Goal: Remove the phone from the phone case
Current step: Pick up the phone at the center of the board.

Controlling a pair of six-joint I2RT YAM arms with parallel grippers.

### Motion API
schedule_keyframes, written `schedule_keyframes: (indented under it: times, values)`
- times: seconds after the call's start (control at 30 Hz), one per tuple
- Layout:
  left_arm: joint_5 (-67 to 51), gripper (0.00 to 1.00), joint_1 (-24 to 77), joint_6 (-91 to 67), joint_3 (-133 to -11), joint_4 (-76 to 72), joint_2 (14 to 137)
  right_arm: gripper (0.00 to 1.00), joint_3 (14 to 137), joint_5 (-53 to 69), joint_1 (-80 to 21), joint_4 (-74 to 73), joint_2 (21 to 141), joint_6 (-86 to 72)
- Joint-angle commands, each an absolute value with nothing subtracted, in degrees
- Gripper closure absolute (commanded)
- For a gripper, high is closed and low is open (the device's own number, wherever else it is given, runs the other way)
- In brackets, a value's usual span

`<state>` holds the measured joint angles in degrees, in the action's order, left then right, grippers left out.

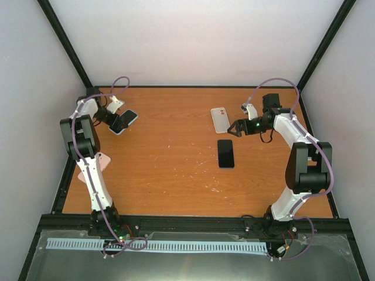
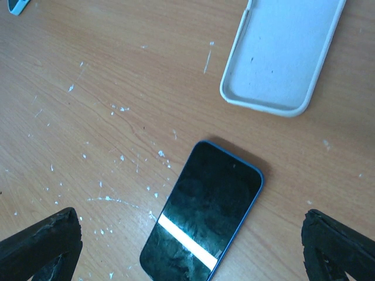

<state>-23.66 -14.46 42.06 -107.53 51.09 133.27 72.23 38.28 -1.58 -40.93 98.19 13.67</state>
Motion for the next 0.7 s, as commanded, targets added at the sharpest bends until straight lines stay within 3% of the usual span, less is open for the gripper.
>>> schedule_keyframes:
  times: [0.0, 0.3, 0.5, 0.67]
  values:
    - [-21.71, 0.0, -12.13, 45.08, -105.02, 49.25, 134.26, 0.0, 76.14, 39.81, -1.5, -40.49, 99.42, 14.51]
    - [-18.45, 0.01, -10.04, 45.93, -103.04, 47.72, 135.14, 0.0, 81.32, 42.39, -1.57, -39.47, 101.24, 12.62]
    - [-15.0, 0.16, -9.33, 45.64, -101.51, 46.2, 134.3, 0.0, 82.33, 43.29, -2.34, -37.44, 100.47, 10.43]
    - [-16.94, 0.36, -8.73, 41.98, -96.94, 41.52, 128.35, 0.01, 81.51, 44.27, -4.03, -32.48, 98.77, 4.84]
